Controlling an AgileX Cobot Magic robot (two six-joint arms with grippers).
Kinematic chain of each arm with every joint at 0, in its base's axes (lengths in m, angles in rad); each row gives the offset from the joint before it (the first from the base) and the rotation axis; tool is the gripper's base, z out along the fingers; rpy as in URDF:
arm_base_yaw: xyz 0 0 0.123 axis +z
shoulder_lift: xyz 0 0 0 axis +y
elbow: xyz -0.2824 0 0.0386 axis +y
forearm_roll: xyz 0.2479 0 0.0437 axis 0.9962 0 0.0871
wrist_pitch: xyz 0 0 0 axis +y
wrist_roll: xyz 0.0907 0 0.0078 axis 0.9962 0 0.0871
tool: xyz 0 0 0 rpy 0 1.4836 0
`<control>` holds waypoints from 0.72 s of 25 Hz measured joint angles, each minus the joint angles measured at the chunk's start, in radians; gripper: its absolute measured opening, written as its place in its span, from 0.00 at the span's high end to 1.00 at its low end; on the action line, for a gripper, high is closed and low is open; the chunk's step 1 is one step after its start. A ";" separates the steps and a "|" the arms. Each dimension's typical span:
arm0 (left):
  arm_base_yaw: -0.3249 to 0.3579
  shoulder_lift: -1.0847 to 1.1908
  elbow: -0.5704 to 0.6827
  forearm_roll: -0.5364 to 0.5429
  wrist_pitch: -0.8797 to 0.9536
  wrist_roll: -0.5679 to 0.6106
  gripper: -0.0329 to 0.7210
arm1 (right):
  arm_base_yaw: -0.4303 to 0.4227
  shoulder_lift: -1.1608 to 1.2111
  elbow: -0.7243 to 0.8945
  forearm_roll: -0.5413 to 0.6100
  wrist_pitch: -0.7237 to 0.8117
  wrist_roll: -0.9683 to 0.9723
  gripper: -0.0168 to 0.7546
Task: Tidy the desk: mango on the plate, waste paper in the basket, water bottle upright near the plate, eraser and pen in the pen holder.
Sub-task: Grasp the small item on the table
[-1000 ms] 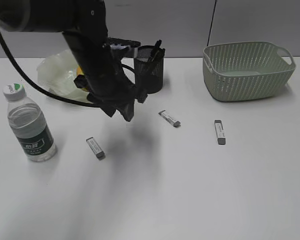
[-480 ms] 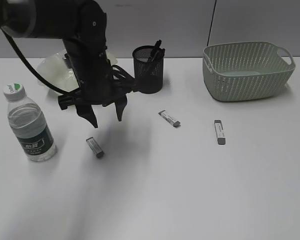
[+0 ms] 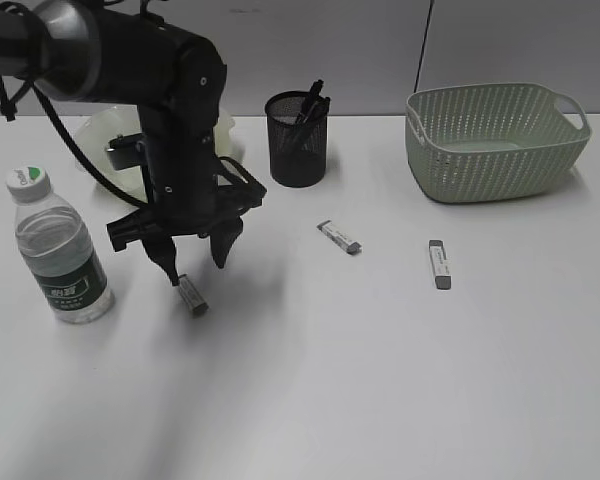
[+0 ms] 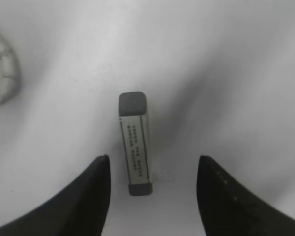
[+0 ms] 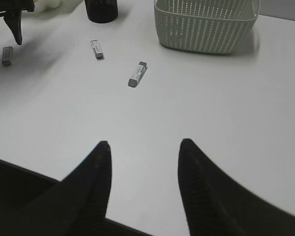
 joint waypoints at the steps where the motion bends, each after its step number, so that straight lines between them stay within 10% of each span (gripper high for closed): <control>1: 0.000 0.005 0.000 0.001 -0.007 -0.017 0.40 | 0.000 0.000 0.000 0.000 0.000 0.000 0.51; 18: 0.000 0.069 0.000 0.055 -0.063 -0.046 0.51 | 0.000 0.000 0.000 -0.002 0.000 0.000 0.53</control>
